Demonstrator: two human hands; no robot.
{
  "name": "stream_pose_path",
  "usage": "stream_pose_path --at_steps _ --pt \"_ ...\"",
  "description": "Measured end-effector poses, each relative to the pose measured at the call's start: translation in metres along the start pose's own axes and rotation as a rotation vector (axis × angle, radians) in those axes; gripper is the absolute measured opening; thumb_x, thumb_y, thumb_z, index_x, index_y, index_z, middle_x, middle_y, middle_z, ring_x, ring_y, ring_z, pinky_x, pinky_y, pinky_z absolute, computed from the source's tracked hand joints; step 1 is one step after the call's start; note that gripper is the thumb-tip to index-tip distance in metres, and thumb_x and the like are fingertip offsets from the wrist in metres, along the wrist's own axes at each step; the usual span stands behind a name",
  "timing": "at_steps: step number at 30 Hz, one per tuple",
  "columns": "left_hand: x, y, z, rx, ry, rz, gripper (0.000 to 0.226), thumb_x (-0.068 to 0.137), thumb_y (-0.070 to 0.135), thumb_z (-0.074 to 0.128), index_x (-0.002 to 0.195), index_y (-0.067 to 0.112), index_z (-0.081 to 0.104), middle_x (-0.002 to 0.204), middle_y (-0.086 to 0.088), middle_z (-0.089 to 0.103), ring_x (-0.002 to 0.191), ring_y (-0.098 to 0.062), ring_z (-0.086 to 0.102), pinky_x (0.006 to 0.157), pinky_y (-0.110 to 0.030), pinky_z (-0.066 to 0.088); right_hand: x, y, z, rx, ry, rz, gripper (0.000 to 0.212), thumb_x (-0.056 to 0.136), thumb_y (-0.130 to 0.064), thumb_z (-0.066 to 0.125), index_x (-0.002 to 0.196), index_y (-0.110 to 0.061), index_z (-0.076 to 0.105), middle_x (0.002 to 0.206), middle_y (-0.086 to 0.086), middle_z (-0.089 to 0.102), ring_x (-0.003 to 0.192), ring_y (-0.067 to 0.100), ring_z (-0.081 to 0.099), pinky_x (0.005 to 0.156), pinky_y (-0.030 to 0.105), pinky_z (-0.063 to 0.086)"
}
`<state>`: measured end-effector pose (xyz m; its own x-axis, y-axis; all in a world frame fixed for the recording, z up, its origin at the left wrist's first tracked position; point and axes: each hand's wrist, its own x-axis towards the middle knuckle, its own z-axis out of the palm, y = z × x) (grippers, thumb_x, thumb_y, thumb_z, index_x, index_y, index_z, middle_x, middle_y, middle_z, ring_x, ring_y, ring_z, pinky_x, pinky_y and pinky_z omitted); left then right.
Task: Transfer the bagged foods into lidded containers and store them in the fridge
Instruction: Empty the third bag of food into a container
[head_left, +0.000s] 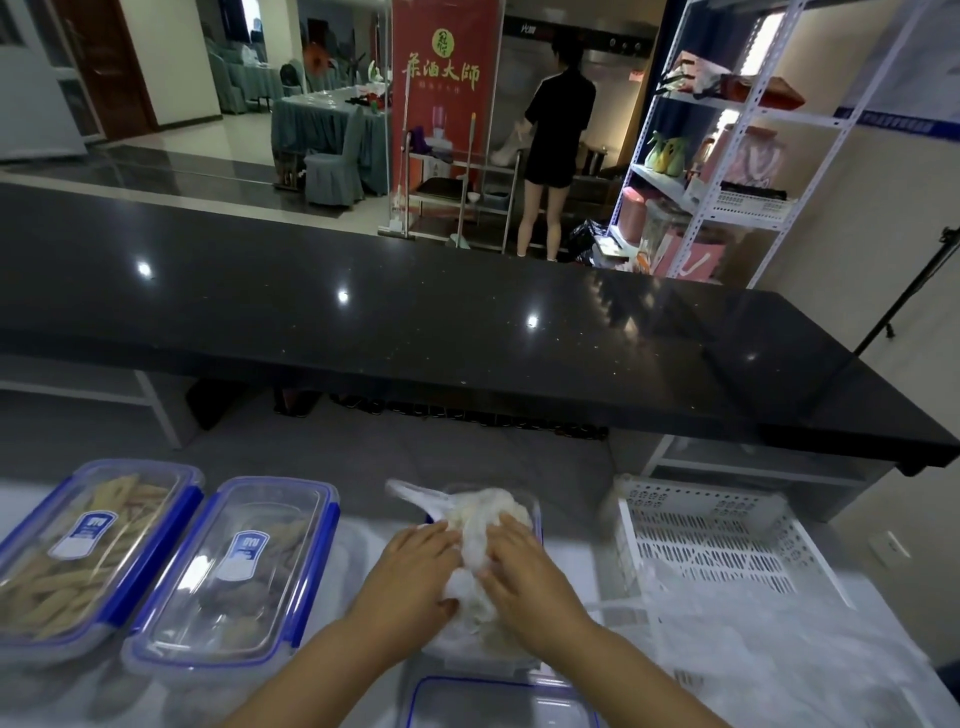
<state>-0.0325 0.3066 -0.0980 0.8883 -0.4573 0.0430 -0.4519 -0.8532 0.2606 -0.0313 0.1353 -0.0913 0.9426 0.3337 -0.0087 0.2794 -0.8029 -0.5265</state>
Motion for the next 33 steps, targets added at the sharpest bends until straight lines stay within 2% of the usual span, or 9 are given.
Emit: stream_pose_path --at_steps 3,6,9,14,19,22,24,28,33 --pt "-0.006 -0.002 0.004 -0.057 -0.012 -0.055 0.060 0.078 0.036 0.063 0.135 0.025 0.046 0.146 0.009 0.037 0.139 -0.010 0.025 0.111 -0.027 0.015 -0.003 -0.003 0.003 0.014 -0.018 -0.051 0.023 0.095 -0.022 0.046 0.115 -0.013 0.054 0.146 -0.008 0.038 0.136 -0.007 0.012 0.101 0.014 0.026" --pt "0.001 -0.003 -0.003 -0.049 -0.008 -0.073 0.053 0.086 0.033 0.051 0.137 0.028 0.041 0.154 0.010 0.022 0.141 -0.012 0.014 0.111 -0.031 0.012 0.001 0.001 -0.007 -0.012 0.010 -0.024 0.027 0.093 -0.019 0.049 0.120 -0.016 0.055 0.143 -0.006 0.042 0.136 0.005 0.026 0.098 0.012 0.025" --pt "0.008 -0.002 -0.015 -0.098 -0.074 -0.099 0.042 0.084 0.031 0.052 0.126 0.027 0.052 0.147 0.007 0.035 0.135 -0.016 0.024 0.106 -0.032 0.021 0.003 0.006 -0.018 0.076 0.120 0.062 0.024 0.090 -0.014 0.052 0.114 -0.018 0.055 0.133 -0.010 0.045 0.121 0.010 0.042 0.093 0.015 0.033" --pt "0.008 -0.011 -0.028 -0.282 0.074 -0.210 0.018 0.083 0.024 0.054 0.098 0.025 0.063 0.100 0.005 0.064 0.098 -0.019 0.058 0.079 -0.028 0.044 -0.014 0.011 -0.028 0.252 0.281 0.162 0.029 0.089 -0.010 0.050 0.109 -0.030 0.048 0.108 -0.017 0.047 0.095 0.000 0.050 0.077 0.015 0.041" --pt "0.006 -0.009 -0.041 -0.596 0.179 -0.343 0.017 0.090 0.019 0.052 0.085 0.034 0.049 0.086 0.003 0.061 0.082 -0.018 0.057 0.065 -0.028 0.043 -0.038 0.009 -0.016 0.216 0.142 0.149 0.052 0.076 -0.027 0.061 0.121 -0.041 0.039 0.108 -0.030 0.041 0.091 -0.001 0.049 0.073 0.011 0.038" --pt "0.008 -0.007 -0.041 -0.624 0.189 -0.398 0.010 0.090 0.021 0.051 0.096 0.029 0.050 0.090 0.003 0.061 0.083 -0.016 0.058 0.071 -0.033 0.050 -0.035 0.006 -0.006 0.141 0.059 0.144 0.055 0.075 -0.035 0.067 0.122 -0.041 0.039 0.107 -0.024 0.041 0.085 0.003 0.051 0.073 0.017 0.041" --pt "0.009 -0.004 -0.044 -0.562 0.169 -0.426 0.031 0.089 0.023 0.056 0.118 0.027 0.046 0.107 0.003 0.058 0.092 -0.016 0.058 0.077 -0.031 0.050 -0.030 0.003 -0.005 0.110 0.095 0.170 0.025 0.081 -0.022 0.063 0.102 -0.030 0.052 0.096 -0.015 0.047 0.083 0.010 0.051 0.072 0.021 0.044" --pt "0.011 -0.001 -0.050 -0.185 0.252 -0.212 0.084 0.082 0.029 0.064 0.147 0.029 0.011 0.149 0.004 0.024 0.134 -0.016 0.029 0.112 -0.032 0.020 -0.022 0.003 -0.016 0.156 0.205 0.185 0.040 0.084 -0.008 0.060 0.063 -0.034 0.039 0.067 -0.013 0.046 0.065 0.004 0.045 0.058 0.013 0.036" --pt "0.015 0.008 -0.056 0.014 0.158 0.207 0.088 0.076 0.054 0.054 0.145 0.043 0.001 0.156 0.008 0.002 0.143 -0.011 -0.004 0.116 -0.042 -0.005 -0.010 -0.001 -0.040 0.237 0.297 0.147 0.044 0.082 0.001 0.061 0.066 -0.037 0.045 0.069 -0.013 0.050 0.064 0.001 0.048 0.058 0.012 0.036"
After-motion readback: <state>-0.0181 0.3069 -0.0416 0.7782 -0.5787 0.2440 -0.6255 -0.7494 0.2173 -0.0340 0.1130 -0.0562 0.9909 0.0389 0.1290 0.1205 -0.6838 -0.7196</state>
